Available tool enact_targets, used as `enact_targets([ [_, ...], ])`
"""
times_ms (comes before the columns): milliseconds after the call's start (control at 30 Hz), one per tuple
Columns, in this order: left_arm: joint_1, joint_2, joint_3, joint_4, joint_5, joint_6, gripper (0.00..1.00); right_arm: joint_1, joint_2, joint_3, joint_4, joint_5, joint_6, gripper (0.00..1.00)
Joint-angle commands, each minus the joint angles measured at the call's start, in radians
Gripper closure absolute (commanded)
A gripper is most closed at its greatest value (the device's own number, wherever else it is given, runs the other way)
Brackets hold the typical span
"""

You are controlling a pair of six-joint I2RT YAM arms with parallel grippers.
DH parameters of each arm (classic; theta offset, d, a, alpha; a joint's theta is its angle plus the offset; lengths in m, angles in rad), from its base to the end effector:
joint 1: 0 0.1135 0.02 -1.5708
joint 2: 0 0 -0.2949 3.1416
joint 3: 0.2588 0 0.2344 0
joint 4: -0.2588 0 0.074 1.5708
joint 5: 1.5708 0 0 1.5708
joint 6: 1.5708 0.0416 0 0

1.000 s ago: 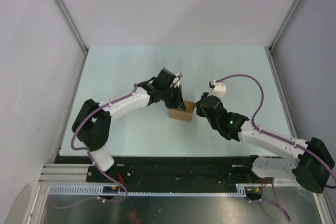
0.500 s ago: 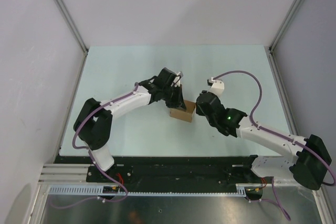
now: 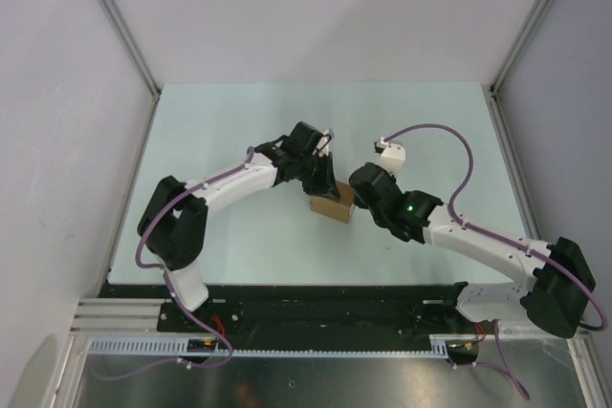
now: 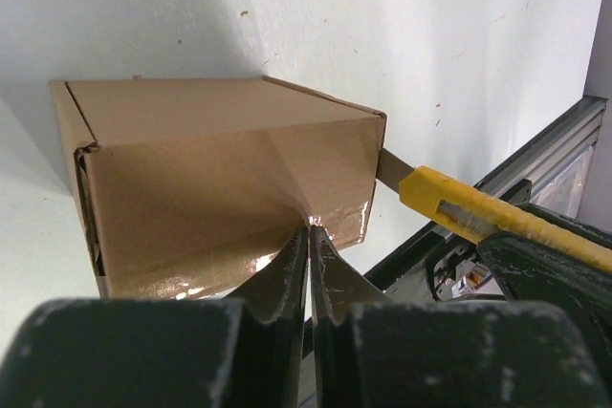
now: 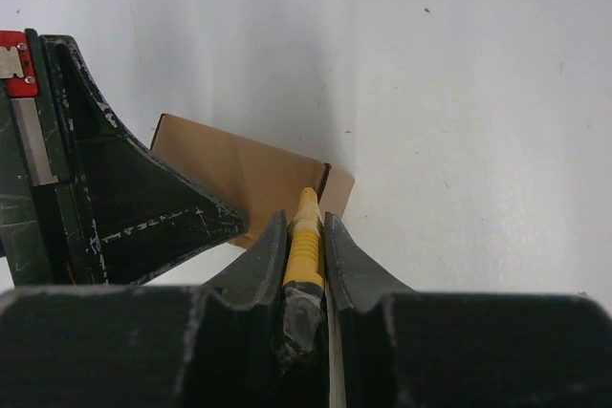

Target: Unpack the express box

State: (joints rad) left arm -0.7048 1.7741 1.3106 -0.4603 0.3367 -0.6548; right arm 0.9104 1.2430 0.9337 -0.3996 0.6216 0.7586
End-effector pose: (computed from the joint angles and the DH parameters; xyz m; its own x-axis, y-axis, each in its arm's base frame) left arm 0.2785 -0.2549 0.2643 -0.9469 0.0508 -0.3176 0.2352 0.7827 -0.5762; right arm 0.1670 0.1755 0.3107 -0.5450 0.2101 -0.8117 0.0055 0.9690 0.2470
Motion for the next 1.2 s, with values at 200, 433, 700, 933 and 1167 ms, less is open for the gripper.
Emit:
enact_targets([
  [200,0.048,-0.021,0.071,-0.061,-0.088,0.093,0.76,0.027,0.052,0.051,0.174,-0.118,-0.131,1.00],
  [433,0.200,-0.050,0.102,-0.061,-0.099,0.133,0.58,-0.021,0.075,0.011,0.313,-0.276,-0.317,1.00],
  [700,0.229,-0.126,0.038,-0.063,-0.165,0.271,0.49,-0.090,0.122,-0.006,0.456,-0.414,-0.443,1.00],
  [933,0.266,-0.287,-0.138,-0.064,-0.153,0.274,0.28,-0.093,0.159,-0.006,0.473,-0.448,-0.435,1.00],
  [1167,0.266,-0.366,-0.293,-0.066,-0.078,0.265,0.16,-0.093,0.164,-0.006,0.479,-0.448,-0.432,1.00],
])
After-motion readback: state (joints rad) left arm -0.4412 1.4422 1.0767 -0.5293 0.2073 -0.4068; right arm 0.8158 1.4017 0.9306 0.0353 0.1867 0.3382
